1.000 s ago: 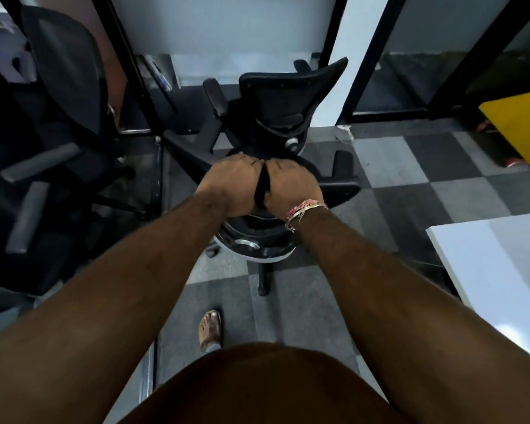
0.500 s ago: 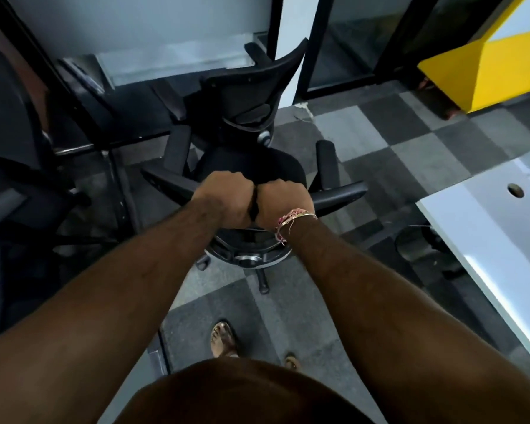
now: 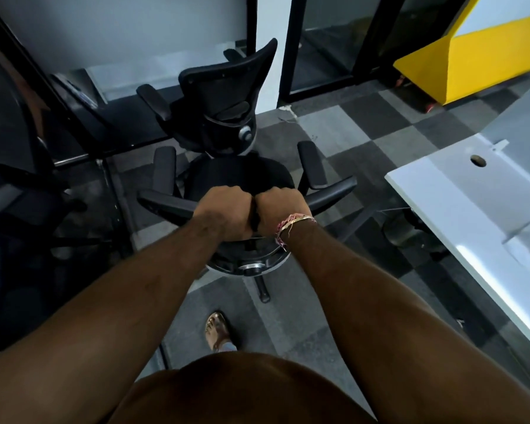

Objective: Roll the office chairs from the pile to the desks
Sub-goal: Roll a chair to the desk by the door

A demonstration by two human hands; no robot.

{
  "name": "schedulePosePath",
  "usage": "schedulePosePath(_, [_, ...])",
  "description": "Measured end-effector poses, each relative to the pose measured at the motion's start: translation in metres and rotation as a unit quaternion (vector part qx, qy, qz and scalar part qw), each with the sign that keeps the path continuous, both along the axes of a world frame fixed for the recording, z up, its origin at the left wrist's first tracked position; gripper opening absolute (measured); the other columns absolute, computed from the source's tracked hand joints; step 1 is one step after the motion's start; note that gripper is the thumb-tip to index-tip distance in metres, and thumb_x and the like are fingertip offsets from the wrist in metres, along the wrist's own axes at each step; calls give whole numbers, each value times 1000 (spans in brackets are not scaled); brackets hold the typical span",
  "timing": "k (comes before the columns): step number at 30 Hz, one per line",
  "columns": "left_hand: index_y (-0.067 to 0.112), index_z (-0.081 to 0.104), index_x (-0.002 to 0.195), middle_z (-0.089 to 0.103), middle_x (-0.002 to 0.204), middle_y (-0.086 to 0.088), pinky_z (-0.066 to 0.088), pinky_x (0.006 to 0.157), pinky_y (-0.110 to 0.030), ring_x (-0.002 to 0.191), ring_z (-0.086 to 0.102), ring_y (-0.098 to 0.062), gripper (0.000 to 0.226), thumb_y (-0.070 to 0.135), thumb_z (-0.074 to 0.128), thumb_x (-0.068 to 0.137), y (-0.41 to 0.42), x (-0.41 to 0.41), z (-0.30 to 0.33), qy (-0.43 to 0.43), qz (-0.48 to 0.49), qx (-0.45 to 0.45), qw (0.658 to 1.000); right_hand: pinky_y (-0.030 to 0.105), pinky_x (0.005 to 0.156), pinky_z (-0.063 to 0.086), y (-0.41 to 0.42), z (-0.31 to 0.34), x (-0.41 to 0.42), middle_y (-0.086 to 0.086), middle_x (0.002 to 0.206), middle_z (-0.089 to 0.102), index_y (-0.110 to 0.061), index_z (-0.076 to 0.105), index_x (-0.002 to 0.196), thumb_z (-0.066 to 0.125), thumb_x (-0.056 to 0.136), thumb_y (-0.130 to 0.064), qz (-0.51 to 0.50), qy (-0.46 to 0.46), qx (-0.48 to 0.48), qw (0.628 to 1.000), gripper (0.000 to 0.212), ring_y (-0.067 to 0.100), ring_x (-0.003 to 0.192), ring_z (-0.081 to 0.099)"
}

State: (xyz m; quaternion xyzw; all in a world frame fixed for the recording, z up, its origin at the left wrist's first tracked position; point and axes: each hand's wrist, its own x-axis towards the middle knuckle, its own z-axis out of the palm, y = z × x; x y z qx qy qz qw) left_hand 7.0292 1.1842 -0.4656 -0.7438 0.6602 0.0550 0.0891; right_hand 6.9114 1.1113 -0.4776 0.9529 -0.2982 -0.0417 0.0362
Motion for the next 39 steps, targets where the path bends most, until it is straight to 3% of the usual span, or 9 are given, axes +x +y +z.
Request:
schedulePosePath(5, [25, 61, 70, 52, 61, 9, 50, 62, -33, 58, 53, -16, 39, 63, 63, 79, 27, -74, -1, 1, -19, 6, 1000, 31, 59, 45, 27, 2, -78, -2, 77, 65, -23, 64, 82, 62, 80, -36, -4, 19, 5, 1000, 13, 25, 70, 65])
schedulePosePath(14, [25, 51, 63, 49, 58, 9, 42, 56, -30, 52, 49, -15, 43, 62, 62, 82, 68, -169, -2, -5, -88, 7, 996, 32, 60, 40, 82, 6, -182, 1, 85, 68, -24, 65, 86, 62, 78, -37, -44, 29, 14, 998, 15, 28, 76, 68])
schedulePosePath(19, [24, 56, 66, 49, 58, 8, 48, 58, -30, 57, 56, -19, 39, 60, 62, 81, 95, -206, -2, -10, -154, -7, 988, 31, 61, 40, 124, 6, -223, 1, 89, 69, -24, 66, 89, 66, 77, -39, -115, 31, 11, 993, 19, 28, 81, 69])
schedulePosePath(23, [24, 67, 76, 65, 70, 5, 50, 60, -31, 66, 66, -20, 36, 60, 60, 81, 120, -227, -3, -17, -199, -11, 980, 31, 62, 39, 163, 4, -247, 0, 91, 70, -25, 67, 92, 66, 79, -41, -166, 29, 15, 986, 20, 27, 84, 69])
schedulePosePath(28, [24, 61, 68, 55, 58, 6, 54, 57, -32, 55, 59, -19, 36, 57, 59, 80, 146, -259, -3, -23, -261, -11, 965, 31, 60, 39, 205, 3, -283, -2, 86, 69, -27, 65, 88, 67, 78, -44, -221, 32, 20, 975, 20, 25, 78, 68])
schedulePosePath(34, [25, 63, 68, 59, 59, 6, 57, 59, -35, 53, 59, -19, 38, 61, 56, 78, 176, -316, -5, -14, -308, -15, 951, 31, 59, 40, 250, 5, -341, 0, 87, 68, -26, 66, 90, 64, 80, -41, -274, 39, 20, 961, 19, 26, 78, 68])
schedulePosePath(39, [23, 61, 68, 57, 58, 5, 49, 55, -30, 55, 60, -20, 34, 56, 55, 77, 196, -370, -7, -19, -356, -26, 934, 30, 59, 40, 283, 5, -394, -1, 83, 67, -26, 65, 85, 65, 79, -42, -314, 21, 30, 949, 17, 26, 76, 68])
